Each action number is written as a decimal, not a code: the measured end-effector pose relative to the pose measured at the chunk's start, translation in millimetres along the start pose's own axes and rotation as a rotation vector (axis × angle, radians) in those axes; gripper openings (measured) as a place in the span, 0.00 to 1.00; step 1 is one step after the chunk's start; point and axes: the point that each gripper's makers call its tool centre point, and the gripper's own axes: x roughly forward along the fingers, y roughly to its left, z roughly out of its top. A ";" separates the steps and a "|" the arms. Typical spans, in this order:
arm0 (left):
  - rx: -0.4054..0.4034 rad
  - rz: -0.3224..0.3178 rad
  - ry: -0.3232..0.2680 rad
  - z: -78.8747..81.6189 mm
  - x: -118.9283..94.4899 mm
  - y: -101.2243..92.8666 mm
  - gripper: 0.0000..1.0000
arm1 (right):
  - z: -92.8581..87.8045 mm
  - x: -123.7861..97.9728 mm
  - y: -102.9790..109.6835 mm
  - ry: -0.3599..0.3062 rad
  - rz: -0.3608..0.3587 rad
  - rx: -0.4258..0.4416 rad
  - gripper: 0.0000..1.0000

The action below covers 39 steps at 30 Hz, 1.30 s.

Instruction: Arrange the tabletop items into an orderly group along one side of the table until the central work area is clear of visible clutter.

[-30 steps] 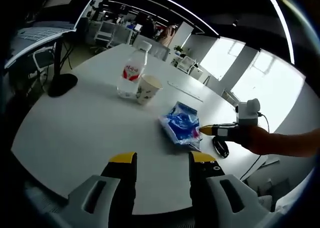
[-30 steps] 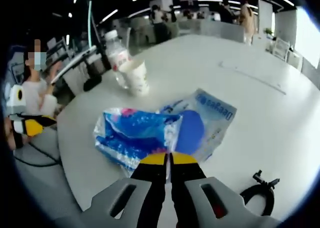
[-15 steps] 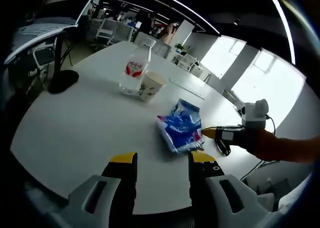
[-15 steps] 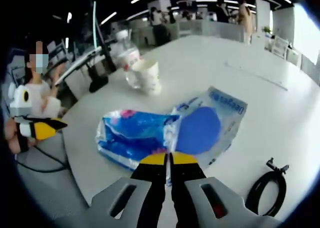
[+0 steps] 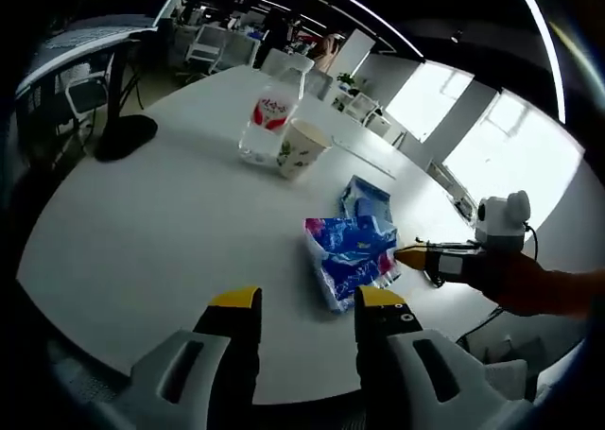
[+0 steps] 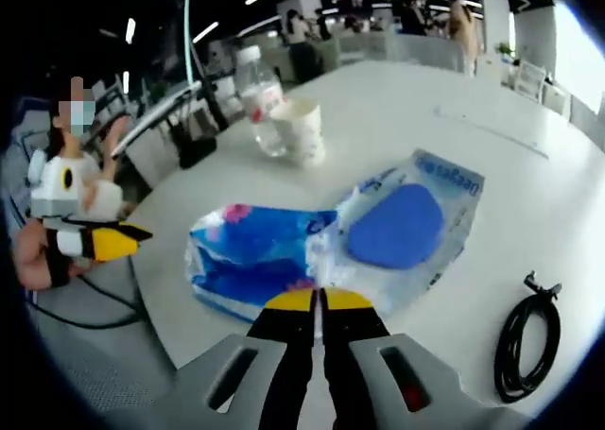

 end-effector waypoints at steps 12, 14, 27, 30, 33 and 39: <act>-0.023 0.037 0.019 -3.6 4.2 17.5 0.37 | -16.5 7.1 23.9 0.016 0.016 0.018 0.00; -0.029 0.042 0.021 -3.4 5.1 20.9 0.37 | -18.3 7.6 27.0 0.021 0.022 0.015 0.00; -0.045 0.066 0.031 -3.4 10.6 32.0 0.36 | -34.7 8.8 38.3 0.060 0.040 0.005 0.00; -0.052 0.068 0.034 -4.1 11.6 33.1 0.35 | -38.4 9.4 42.1 0.071 0.047 0.006 0.00; -0.054 0.070 0.037 -5.2 12.9 34.4 0.35 | -41.2 9.6 46.3 0.081 0.057 -0.004 0.00; -0.061 0.077 0.045 -7.8 13.3 36.4 0.35 | -44.1 8.1 53.7 0.092 0.071 -0.016 0.01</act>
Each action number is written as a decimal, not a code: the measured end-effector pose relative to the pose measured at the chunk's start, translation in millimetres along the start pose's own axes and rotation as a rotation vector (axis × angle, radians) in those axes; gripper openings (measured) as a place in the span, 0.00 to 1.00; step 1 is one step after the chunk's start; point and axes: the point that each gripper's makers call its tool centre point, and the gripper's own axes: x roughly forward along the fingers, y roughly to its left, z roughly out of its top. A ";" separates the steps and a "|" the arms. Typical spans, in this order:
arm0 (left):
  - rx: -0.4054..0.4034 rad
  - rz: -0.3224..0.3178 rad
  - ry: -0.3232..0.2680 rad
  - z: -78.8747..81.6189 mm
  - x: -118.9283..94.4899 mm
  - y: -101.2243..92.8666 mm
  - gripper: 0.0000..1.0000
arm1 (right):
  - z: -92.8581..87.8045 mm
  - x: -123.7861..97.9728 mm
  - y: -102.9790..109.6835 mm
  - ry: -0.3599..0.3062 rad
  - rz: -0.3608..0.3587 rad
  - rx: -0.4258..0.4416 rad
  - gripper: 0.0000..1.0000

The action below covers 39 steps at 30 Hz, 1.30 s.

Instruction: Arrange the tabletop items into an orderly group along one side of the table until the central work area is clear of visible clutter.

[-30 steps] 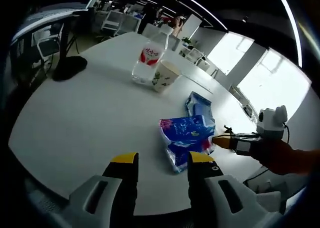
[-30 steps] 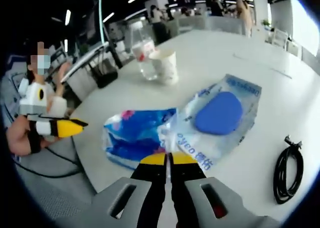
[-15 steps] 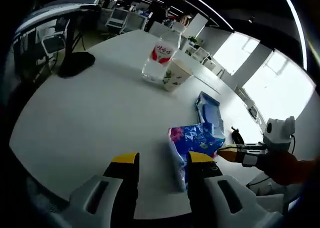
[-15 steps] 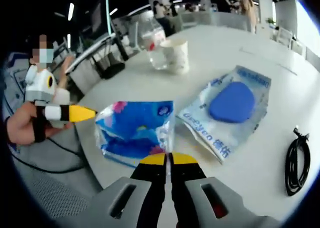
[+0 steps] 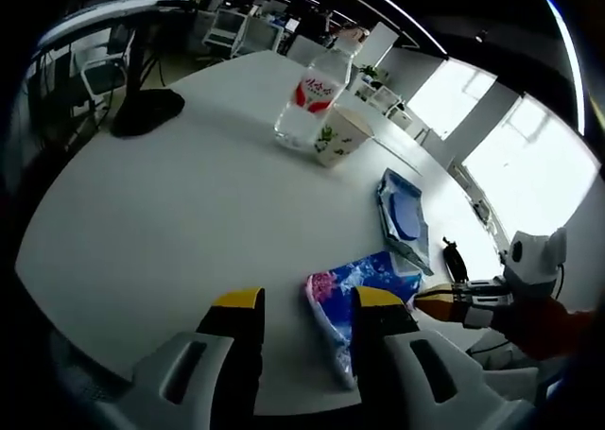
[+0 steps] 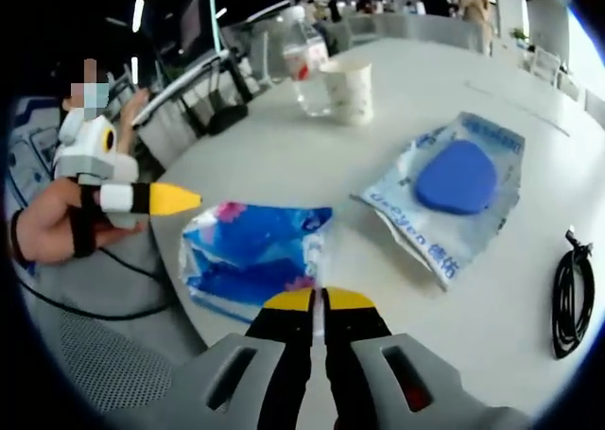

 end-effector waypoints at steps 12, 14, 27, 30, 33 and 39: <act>-0.018 0.003 -0.003 -0.7 -1.9 4.1 0.34 | -5.5 -0.2 4.1 0.019 0.017 -0.004 0.10; -0.020 0.002 -0.003 -1.1 -2.1 4.0 0.34 | -4.3 -1.1 2.6 0.015 0.014 -0.003 0.11; -0.020 -0.012 0.006 -4.7 -4.8 -1.5 0.35 | 8.1 -0.4 -3.7 -0.006 0.005 0.000 0.12; -0.001 -0.017 0.022 -8.2 -7.1 -6.9 0.35 | 9.6 1.1 -3.2 -0.004 0.009 -0.008 0.12; 0.007 -0.024 0.038 -12.7 -10.2 -11.6 0.35 | 10.2 2.4 -2.7 -0.001 0.011 -0.013 0.13; 0.029 -0.021 0.104 -26.2 -13.4 -17.2 0.33 | 11.1 4.0 -2.8 -0.002 0.009 -0.017 0.12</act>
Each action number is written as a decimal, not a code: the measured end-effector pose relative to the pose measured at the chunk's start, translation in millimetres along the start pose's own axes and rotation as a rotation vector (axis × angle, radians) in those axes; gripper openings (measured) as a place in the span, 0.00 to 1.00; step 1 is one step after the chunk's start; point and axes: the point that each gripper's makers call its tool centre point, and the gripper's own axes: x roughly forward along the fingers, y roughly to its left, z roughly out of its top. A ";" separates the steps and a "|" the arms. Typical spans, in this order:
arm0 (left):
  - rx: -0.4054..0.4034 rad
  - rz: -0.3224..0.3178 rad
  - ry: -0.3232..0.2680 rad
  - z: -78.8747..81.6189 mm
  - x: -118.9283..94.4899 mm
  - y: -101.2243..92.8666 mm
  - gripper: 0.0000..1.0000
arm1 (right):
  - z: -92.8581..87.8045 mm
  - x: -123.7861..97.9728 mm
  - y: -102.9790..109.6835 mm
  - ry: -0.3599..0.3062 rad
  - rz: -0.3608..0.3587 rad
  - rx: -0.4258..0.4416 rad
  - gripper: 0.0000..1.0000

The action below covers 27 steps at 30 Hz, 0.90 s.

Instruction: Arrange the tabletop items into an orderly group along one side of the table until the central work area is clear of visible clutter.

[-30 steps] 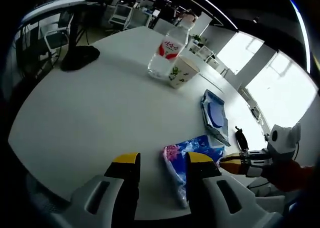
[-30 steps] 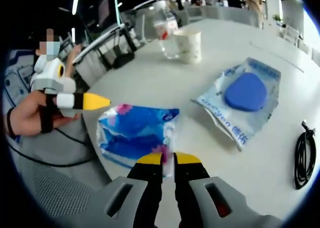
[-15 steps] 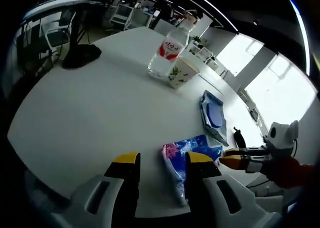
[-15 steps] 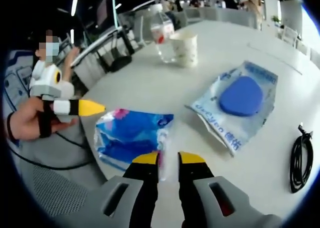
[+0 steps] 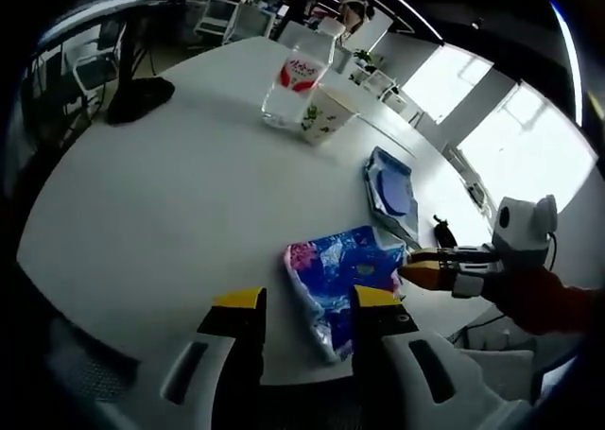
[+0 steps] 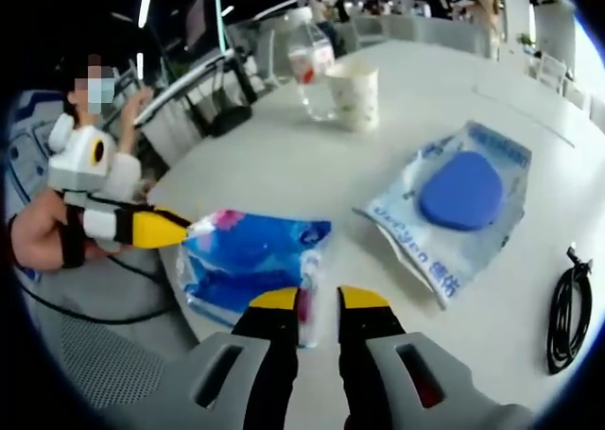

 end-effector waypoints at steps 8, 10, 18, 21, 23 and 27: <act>0.012 0.008 0.063 -13.9 4.7 1.9 0.26 | 0.0 -0.5 -0.1 -0.010 -0.006 0.006 0.05; 0.012 0.012 0.072 -15.5 6.0 3.0 0.23 | -0.4 -0.3 0.5 -0.010 -0.004 0.008 0.03; 0.016 0.008 0.087 -19.8 11.8 2.6 0.06 | -6.0 -0.9 11.4 -0.002 0.009 0.000 0.00; 0.024 0.002 0.086 -18.4 13.4 0.9 0.03 | -6.9 -2.0 12.1 -0.007 0.006 0.010 0.00; 0.017 -0.006 0.079 -17.2 12.7 -0.7 0.01 | -9.5 -2.7 13.1 -0.005 0.003 0.016 0.00; 0.005 -0.014 0.073 -15.7 12.3 -0.8 0.00 | -12.0 -4.3 15.3 -0.004 -0.004 0.015 0.00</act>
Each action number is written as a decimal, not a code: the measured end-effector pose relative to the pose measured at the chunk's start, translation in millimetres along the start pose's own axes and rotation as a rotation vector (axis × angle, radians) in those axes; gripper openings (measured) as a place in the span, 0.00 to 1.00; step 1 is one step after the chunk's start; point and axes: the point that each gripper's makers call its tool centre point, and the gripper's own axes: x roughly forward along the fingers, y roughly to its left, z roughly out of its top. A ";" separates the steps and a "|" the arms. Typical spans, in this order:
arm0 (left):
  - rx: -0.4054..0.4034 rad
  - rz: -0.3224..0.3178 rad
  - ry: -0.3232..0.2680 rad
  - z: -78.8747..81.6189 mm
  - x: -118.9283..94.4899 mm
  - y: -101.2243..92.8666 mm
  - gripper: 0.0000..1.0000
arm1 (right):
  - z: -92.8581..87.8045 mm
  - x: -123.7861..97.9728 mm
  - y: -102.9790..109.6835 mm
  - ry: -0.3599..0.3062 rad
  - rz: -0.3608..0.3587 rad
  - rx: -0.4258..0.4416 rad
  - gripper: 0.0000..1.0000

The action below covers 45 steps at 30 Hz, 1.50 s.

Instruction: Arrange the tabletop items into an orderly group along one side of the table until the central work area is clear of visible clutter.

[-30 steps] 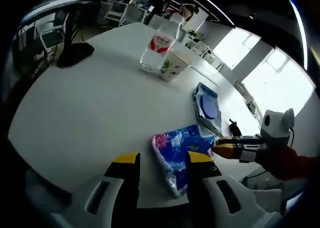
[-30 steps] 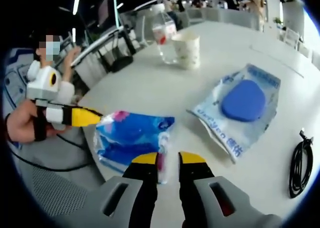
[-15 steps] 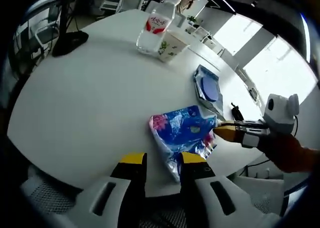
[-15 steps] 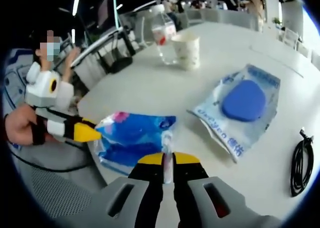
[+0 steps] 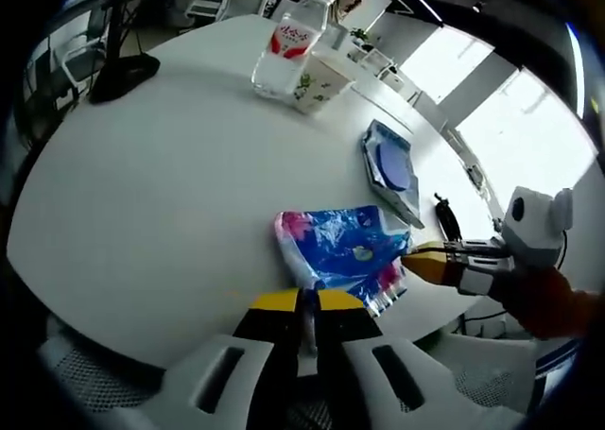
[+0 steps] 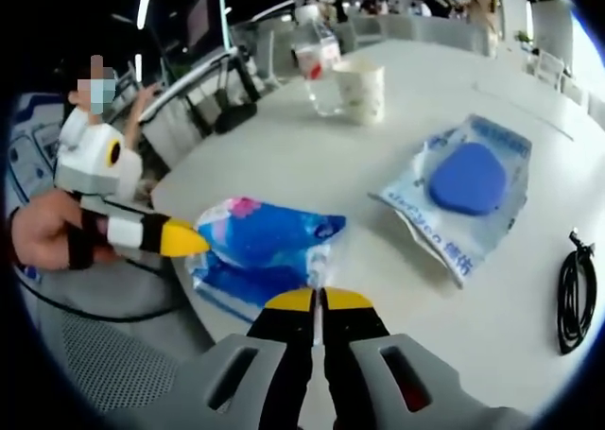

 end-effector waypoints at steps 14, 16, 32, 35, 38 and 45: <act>-0.005 -0.025 -0.038 15.8 -1.0 -4.7 0.00 | -0.9 0.5 -0.7 0.008 -0.013 0.002 0.00; 0.003 -0.021 -0.032 17.8 1.6 -2.7 0.00 | -1.6 0.7 -0.6 0.011 -0.013 -0.001 0.00; 0.024 -0.032 -0.056 29.3 -2.1 4.2 0.17 | -3.0 9.7 0.7 0.044 -0.011 -0.006 0.12; 0.026 -0.040 -0.065 30.4 -6.9 6.5 0.20 | -5.9 10.3 1.9 0.051 -0.009 0.002 0.12; 0.028 -0.045 -0.086 32.1 -13.2 7.4 0.23 | -3.5 9.7 0.2 0.038 -0.012 0.007 0.11; 0.046 -0.051 -0.075 25.7 -19.1 8.5 0.27 | 0.9 3.8 -5.4 0.010 -0.022 0.023 0.09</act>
